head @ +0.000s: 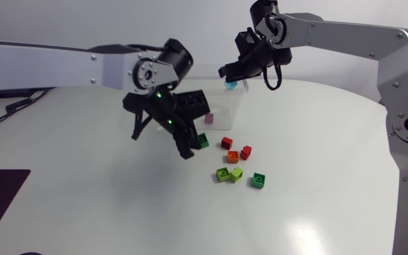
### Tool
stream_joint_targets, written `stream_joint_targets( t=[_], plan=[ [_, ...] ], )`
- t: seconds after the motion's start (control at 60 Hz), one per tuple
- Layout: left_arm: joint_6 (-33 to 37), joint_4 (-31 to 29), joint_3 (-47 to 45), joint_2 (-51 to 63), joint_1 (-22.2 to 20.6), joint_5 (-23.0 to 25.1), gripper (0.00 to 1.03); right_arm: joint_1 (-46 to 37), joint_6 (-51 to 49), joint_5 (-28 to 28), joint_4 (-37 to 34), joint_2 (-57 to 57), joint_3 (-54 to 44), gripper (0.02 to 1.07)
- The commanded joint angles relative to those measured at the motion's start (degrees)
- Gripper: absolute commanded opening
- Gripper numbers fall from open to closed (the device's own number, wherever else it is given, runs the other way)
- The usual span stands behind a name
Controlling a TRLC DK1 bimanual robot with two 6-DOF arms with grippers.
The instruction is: Place the duplo bricks in the container
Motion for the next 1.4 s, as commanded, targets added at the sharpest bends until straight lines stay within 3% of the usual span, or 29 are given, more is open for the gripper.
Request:
stream_joint_targets(
  t=[0.0, 0.067, 0.133, 0.267, 0.4, 0.65, 0.867, 0.933, 1.033, 1.117, 1.183, 1.383],
  plan=[
    [-1.7, 1.0, -0.2, -3.3, 2.3, 0.6, 0.12, 0.3, 1.3, 0.7, -0.9, 1.5, 2.1, 0.94],
    [-3.2, 2.9, 1.4, -3.9, 3.7, 0.6, 0.12, 0.4, 1.2, 0.7, -1.5, 0.4, 1.7, 1.02],
    [-5.3, 5.5, 2.9, -3.8, 4.9, 0.6, 0.12, 0.4, 1.0, 0.7, -1.5, -1.7, 0.4, 1.02],
    [-13.4, 16.4, 6.5, -0.7, 7.3, 0.6, 0.12, 0.8, -0.6, 0.7, -1.5, -10.3, -8.1, 1.02],
    [-17.7, 20.2, 12.9, 5.6, 8.2, 0.0, 0.12, 1.7, -2.9, 0.7, -1.1, -20.3, -20.7, 1.02],
    [-20.8, 21.8, 25.6, 17.9, 9.3, -5.6, 0.12, 3.4, -7.4, 0.4, 0.8, -34.7, -44.9, 1.02],
    [-22.6, 20.2, 35.4, 25.1, 11.0, -8.6, 0.14, 4.1, -12.6, -0.1, 4.4, -37.8, -58.4, 1.02],
    [-23.7, 19.0, 38.6, 26.9, 11.5, -9.6, 0.26, 4.0, -14.5, -0.3, 5.8, -36.9, -60.6, 1.02],
    [-24.9, 17.3, 41.3, 28.1, 11.6, -10.0, 0.69, 3.1, -17.3, -0.3, 8.4, -34.5, -62.6, 1.02],
    [-25.5, 16.7, 40.1, 26.1, 11.5, -10.0, 0.92, 2.3, -19.5, -0.9, 10.5, -32.1, -64.0, 1.02],
    [-25.5, 16.6, 37.7, 23.7, 11.2, -10.0, 0.98, 1.9, -20.6, -1.4, 11.3, -30.3, -64.5, 1.02],
    [-24.0, 16.7, 24.7, 11.8, 7.9, -10.0, 0.99, 0.8, -23.1, -1.8, 13.7, -26.8, -66.3, 0.98]
  ],
)
